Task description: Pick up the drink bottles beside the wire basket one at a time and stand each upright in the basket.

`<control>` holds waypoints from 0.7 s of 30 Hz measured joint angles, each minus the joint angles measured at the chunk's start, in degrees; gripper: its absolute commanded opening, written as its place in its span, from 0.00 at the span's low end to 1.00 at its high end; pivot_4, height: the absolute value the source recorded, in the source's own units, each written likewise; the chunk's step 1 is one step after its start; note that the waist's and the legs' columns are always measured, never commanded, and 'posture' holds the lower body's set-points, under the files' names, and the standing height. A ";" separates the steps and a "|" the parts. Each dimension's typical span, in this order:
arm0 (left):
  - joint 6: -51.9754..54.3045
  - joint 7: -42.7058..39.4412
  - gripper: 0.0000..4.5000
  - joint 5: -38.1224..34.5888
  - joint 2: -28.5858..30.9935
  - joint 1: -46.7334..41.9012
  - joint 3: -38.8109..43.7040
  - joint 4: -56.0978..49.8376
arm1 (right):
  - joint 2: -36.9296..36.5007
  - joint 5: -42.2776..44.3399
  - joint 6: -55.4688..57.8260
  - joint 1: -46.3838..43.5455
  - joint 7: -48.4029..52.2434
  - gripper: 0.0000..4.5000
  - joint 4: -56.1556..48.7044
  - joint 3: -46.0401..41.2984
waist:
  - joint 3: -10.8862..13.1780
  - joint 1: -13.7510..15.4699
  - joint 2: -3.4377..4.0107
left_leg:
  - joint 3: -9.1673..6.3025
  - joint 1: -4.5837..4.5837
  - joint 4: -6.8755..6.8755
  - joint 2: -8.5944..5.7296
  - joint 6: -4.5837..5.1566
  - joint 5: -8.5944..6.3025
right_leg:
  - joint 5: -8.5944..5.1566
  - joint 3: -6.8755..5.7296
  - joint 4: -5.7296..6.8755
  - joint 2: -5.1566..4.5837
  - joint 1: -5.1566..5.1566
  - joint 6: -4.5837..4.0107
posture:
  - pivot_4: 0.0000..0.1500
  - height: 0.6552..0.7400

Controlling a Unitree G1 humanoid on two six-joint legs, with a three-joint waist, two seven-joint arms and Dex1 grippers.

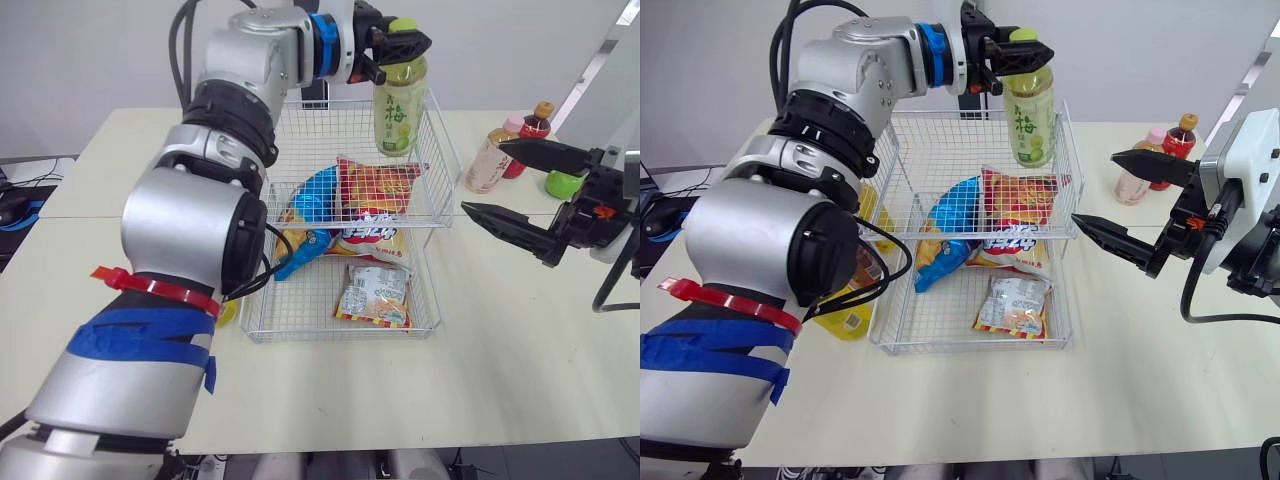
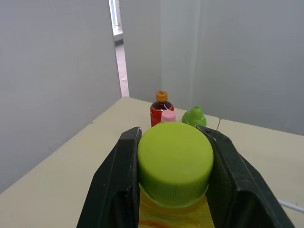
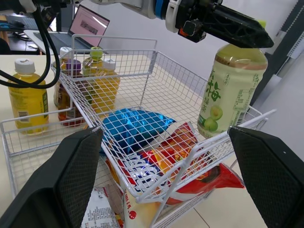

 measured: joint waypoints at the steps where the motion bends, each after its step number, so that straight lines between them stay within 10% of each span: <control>1: -0.14 -0.06 0.30 0.23 -0.29 0.05 0.16 0.16 | -0.05 -0.05 -0.17 0.10 -0.36 1.00 -0.14 0.00 | 0.00 0.00 0.00 | 0.00 0.00 0.01 0.00 0.00 0.00 | 0.00 0.00 0.01 0.00 0.00 0.00 | 1.00 0.97; 4: -0.04 -0.30 0.30 0.66 -0.39 0.05 1.05 0.25 | -0.24 -0.30 -0.27 0.42 -1.07 1.00 -0.31 0.01 | 0.00 0.05 0.00 | 0.00 0.00 0.04 -0.01 0.00 0.00 | 0.00 0.00 0.05 0.00 0.00 0.01 | 1.00 0.97; 14: 0.16 -3.71 1.00 2.01 -0.78 -0.14 2.34 0.35 | -0.26 -1.33 -0.55 1.46 -1.10 1.00 -1.15 0.03 | 0.00 0.18 0.00 | 0.00 0.03 0.10 -0.02 0.00 0.00 | -0.02 0.00 0.19 0.00 0.02 0.03 | 1.00 0.97; 21: 3.33 -10.30 1.00 2.30 5.81 -1.16 2.29 -2.60 | -1.31 -1.85 -1.53 0.96 -0.21 1.00 -0.26 0.19 | -0.01 -0.56 0.02 | 0.00 0.09 0.08 0.03 0.00 0.00 | -0.02 -0.01 0.25 0.03 0.01 0.03 | 1.00 0.97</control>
